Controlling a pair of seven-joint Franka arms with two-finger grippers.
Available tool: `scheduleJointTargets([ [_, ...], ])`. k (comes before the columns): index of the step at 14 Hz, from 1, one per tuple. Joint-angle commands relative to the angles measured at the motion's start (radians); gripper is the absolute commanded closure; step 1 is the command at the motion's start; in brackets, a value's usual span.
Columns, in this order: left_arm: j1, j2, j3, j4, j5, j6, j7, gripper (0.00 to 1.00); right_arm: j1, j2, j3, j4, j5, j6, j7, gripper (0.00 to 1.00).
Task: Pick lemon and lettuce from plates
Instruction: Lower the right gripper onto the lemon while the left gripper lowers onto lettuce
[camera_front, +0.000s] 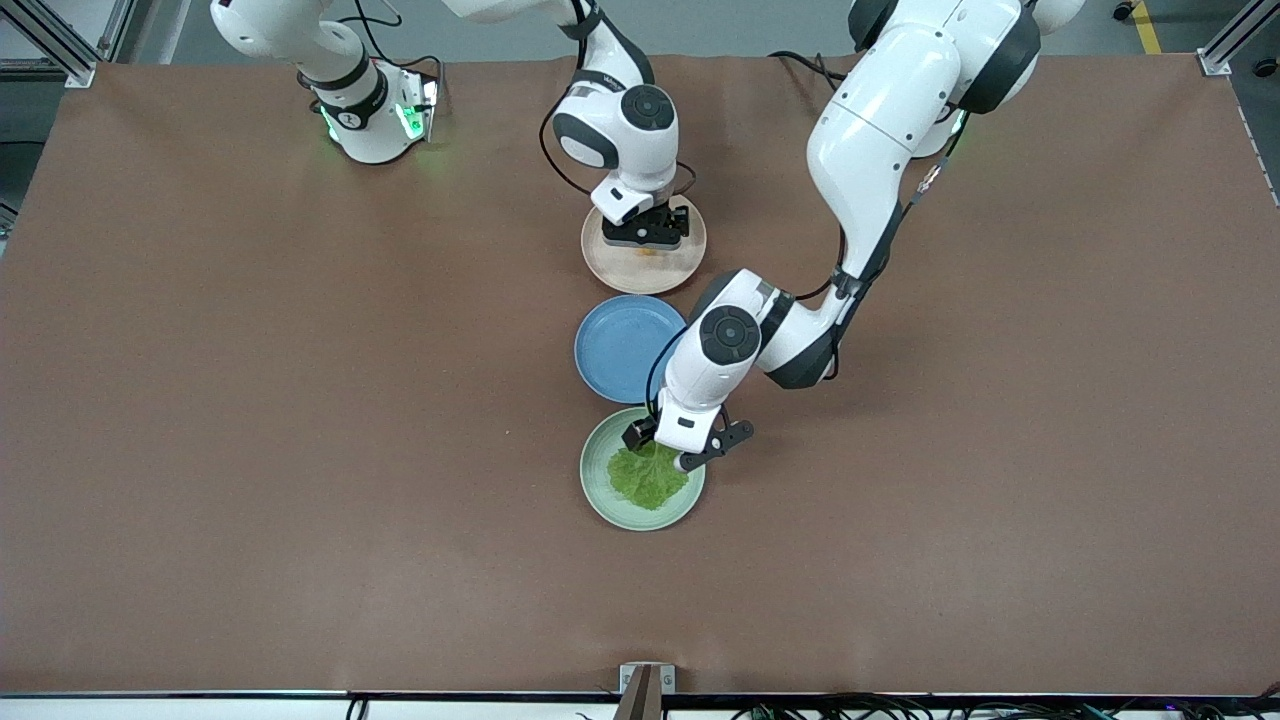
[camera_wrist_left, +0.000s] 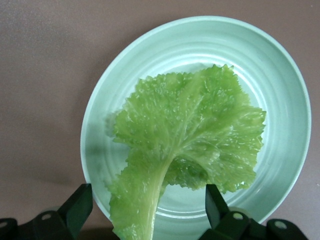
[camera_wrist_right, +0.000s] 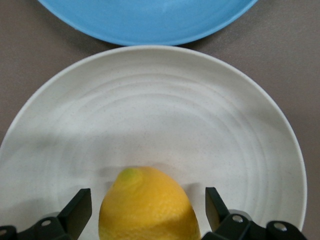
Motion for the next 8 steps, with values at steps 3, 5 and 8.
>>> scheduleJointTargets([
  [3, -0.01, 0.015, 0.013, 0.029, 0.013, 0.003, -0.008, 0.03, 0.01, 0.005, -0.012, 0.014, -0.033, -0.01, 0.03, 0.0],
  [5, -0.01, 0.012, 0.013, 0.033, 0.012, 0.004, -0.007, 0.02, 0.011, 0.005, -0.01, 0.015, -0.033, -0.026, 0.03, 0.0],
  [8, -0.009, 0.004, 0.011, 0.041, 0.01, 0.004, -0.01, 0.01, 0.02, 0.001, -0.01, 0.018, -0.031, -0.046, 0.031, 0.0],
])
